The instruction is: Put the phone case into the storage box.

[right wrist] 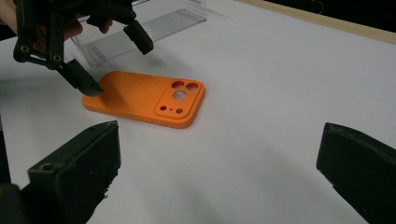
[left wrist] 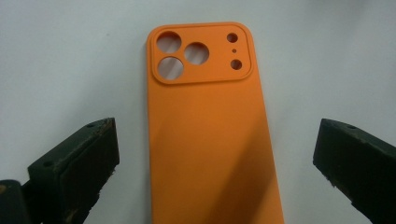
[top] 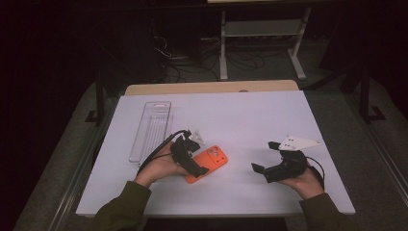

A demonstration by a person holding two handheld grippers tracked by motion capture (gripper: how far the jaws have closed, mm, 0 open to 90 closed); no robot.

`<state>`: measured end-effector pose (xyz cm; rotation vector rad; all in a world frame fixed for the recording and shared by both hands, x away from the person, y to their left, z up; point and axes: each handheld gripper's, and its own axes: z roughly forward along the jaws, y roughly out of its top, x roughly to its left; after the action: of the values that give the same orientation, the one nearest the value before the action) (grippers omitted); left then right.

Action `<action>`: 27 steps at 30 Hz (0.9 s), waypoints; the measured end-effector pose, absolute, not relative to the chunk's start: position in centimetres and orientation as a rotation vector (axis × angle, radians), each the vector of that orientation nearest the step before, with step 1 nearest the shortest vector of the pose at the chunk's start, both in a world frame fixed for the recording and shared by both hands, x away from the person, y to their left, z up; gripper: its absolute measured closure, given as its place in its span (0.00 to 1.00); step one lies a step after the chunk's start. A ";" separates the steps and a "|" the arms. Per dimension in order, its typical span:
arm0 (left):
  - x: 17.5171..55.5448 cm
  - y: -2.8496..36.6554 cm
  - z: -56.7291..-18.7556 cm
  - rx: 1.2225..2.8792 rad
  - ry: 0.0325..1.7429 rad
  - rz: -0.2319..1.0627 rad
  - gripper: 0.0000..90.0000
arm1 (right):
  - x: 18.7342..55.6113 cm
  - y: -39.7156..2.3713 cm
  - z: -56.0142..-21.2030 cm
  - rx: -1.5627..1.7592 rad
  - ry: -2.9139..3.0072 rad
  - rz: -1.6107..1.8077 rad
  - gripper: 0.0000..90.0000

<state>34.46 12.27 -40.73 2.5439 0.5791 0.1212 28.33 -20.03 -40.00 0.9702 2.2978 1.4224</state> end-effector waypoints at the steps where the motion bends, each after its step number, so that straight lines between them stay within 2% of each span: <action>1: 34.5 12.2 -40.8 2.554 0.574 0.120 0.00 | 28.3 -20.0 -40.0 0.969 2.297 1.423 0.00; 27: 34.5 11.4 -43.2 2.591 0.666 0.091 0.00 | 28.3 -20.1 -40.0 0.965 2.300 1.420 0.00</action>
<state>34.54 11.39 -43.17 2.5915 0.6663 0.0908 28.30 -20.05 -39.99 0.9650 2.2996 1.4200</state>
